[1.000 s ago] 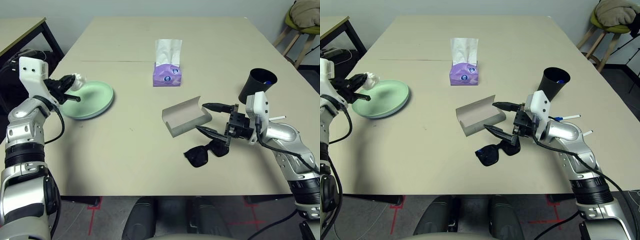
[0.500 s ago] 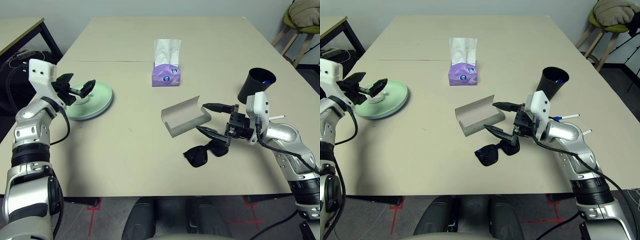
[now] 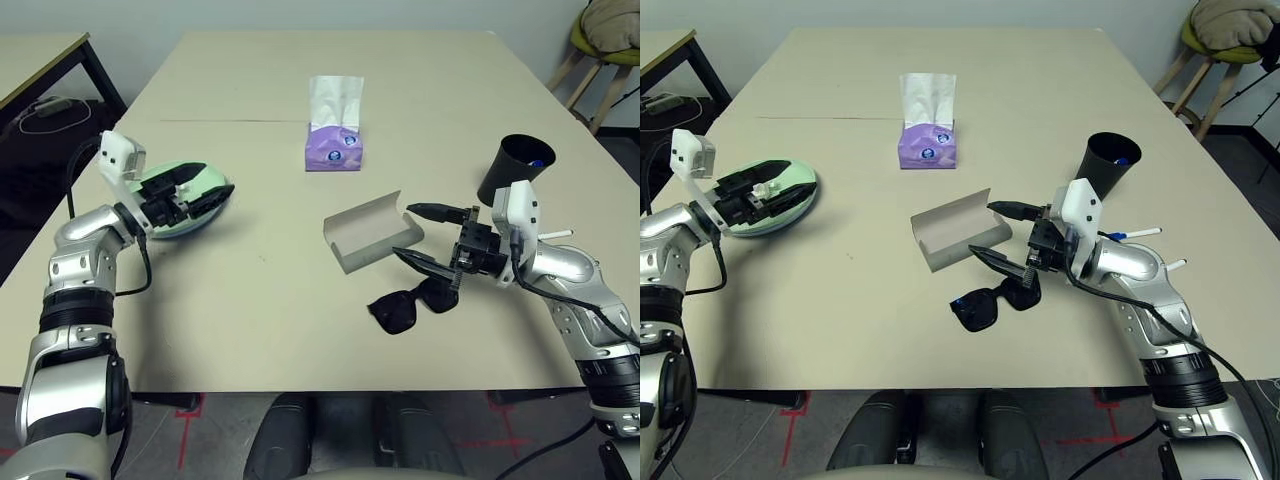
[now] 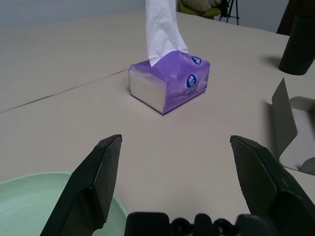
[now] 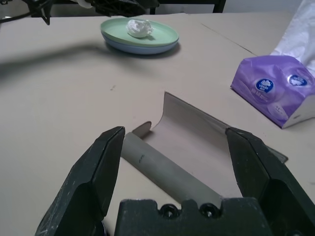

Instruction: Organize and tidy the items on the table.

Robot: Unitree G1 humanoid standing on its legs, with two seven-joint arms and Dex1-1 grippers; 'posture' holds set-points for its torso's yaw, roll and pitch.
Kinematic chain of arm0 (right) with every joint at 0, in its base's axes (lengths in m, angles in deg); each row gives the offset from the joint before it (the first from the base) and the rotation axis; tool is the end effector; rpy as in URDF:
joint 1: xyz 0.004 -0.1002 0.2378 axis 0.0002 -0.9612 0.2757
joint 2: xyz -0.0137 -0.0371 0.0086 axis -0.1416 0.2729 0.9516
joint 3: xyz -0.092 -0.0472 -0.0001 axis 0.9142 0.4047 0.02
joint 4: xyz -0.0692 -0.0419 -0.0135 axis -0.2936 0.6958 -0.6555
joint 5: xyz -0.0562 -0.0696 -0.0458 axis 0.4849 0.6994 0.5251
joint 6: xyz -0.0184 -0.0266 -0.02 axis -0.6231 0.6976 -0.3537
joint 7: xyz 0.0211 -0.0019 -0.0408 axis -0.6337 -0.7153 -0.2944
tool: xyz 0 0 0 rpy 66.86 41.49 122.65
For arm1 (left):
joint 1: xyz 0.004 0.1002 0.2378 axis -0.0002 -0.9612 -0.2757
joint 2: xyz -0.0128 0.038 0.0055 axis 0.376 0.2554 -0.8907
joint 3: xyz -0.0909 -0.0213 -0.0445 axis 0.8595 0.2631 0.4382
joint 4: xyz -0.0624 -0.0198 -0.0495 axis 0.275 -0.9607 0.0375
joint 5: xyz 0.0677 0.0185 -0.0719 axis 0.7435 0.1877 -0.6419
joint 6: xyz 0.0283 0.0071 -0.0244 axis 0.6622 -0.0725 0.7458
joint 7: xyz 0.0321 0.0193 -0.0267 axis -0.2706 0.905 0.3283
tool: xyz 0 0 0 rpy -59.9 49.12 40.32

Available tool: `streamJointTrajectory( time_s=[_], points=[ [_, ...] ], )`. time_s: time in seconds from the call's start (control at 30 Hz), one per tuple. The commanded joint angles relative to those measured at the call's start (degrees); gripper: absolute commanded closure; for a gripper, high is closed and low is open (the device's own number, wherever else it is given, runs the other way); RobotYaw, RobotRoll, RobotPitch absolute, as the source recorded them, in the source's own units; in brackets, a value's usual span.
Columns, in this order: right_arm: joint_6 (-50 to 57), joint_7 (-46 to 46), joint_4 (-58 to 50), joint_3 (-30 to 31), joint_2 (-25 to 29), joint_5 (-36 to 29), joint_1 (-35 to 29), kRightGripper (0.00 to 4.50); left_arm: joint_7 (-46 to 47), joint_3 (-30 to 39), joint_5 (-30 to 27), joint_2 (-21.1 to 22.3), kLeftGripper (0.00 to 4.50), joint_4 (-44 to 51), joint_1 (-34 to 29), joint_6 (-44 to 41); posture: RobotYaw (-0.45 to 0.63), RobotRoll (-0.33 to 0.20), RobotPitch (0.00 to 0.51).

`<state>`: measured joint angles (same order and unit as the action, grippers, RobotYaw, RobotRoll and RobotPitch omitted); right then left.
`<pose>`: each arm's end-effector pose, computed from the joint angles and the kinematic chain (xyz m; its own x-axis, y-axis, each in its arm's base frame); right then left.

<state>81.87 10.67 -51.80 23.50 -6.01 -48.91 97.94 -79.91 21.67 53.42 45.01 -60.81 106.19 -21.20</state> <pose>0.2488 -0.2266 0.1414 0.4732 0.8799 -0.0440 -0.8555 0.4470 -0.2613 0.2963 0.3197 0.1683 0.7261 -0.6863 -0.0423 0.6861 0.7193 0.1090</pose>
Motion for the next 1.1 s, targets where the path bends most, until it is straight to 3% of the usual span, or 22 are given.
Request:
streamJointTrajectory(
  time_s=[0.03,0.37,0.7,1.1],
  points=[
    [-0.5,-0.7,0.9,-1.8,1.3,-0.3,-0.8,0.00,-2.9,-2.2,0.0,-1.0,0.03,2.1,-0.7,-0.7,0.07,0.000,0.153],
    [0.4,-2.2,0.6,-3.3,4.5,-0.8,-0.6,0.00,-8.9,-5.5,0.4,-2.8,0.03,7.2,-3.6,3.9,0.06,0.000,0.163],
    [2.5,-2.5,-1.2,-3.5,5.7,-1.2,0.4,0.00,-15.1,-7.9,0.7,-2.9,0.03,8.4,-5.5,14.9,0.06,0.000,0.157],
    [2.4,-4.2,-1.4,-3.6,6.1,-1.2,0.1,0.00,-26.9,-10.7,-3.5,-1.2,0.03,15.9,-10.5,11.9,0.05,0.000,0.165]
  ],
)
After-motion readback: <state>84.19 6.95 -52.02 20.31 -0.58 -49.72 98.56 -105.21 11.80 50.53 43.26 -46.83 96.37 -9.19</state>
